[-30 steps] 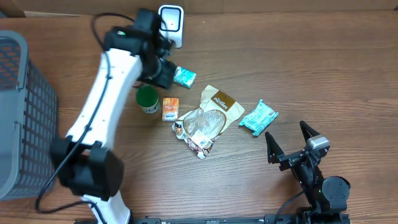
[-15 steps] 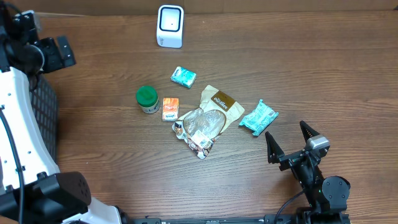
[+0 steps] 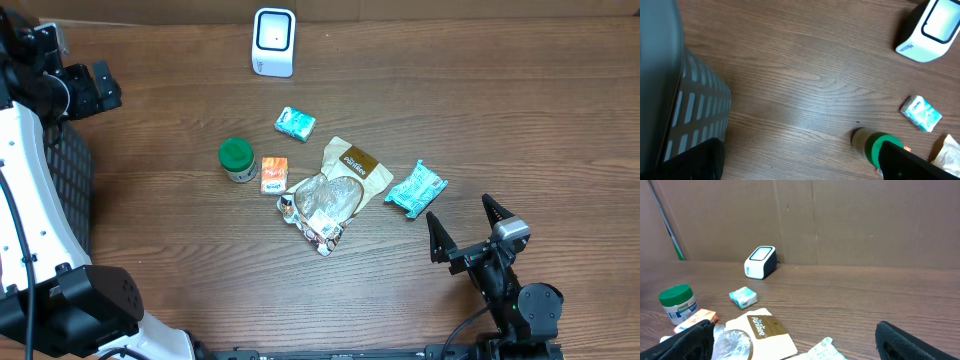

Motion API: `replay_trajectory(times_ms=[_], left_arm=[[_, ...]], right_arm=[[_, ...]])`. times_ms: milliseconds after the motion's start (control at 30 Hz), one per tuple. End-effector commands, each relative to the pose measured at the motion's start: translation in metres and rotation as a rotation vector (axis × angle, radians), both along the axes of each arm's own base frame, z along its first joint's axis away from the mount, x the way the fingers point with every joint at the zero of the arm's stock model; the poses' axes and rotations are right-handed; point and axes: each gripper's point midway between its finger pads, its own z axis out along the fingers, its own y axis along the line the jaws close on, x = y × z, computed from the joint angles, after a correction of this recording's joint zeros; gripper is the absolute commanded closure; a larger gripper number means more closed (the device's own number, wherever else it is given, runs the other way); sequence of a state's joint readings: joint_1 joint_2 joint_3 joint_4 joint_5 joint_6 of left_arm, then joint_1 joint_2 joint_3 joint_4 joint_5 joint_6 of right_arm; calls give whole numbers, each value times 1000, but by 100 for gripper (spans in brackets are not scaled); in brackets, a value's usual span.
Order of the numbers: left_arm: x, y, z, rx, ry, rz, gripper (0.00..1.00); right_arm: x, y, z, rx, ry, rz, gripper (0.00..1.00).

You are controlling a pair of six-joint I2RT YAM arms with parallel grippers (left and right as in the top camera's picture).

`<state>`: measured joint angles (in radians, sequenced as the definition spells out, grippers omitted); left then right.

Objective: Scan the item barcode

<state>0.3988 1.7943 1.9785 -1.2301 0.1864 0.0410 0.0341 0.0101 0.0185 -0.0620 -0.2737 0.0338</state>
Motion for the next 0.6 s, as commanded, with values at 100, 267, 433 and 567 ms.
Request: replay_trajectory(times_ms=[100, 267, 433, 567], left_arm=[[4, 0, -3, 28, 3, -46, 0], [4, -1, -3, 28, 3, -47, 0], [4, -1, -3, 28, 3, -47, 0], [4, -1, -3, 28, 3, -47, 1]], right_arm=[[0, 0, -2, 4, -1, -1, 0], [0, 0, -2, 4, -1, -1, 0], [0, 0, -2, 4, -1, -1, 0], [6, -25, 10, -16, -58, -152, 0]])
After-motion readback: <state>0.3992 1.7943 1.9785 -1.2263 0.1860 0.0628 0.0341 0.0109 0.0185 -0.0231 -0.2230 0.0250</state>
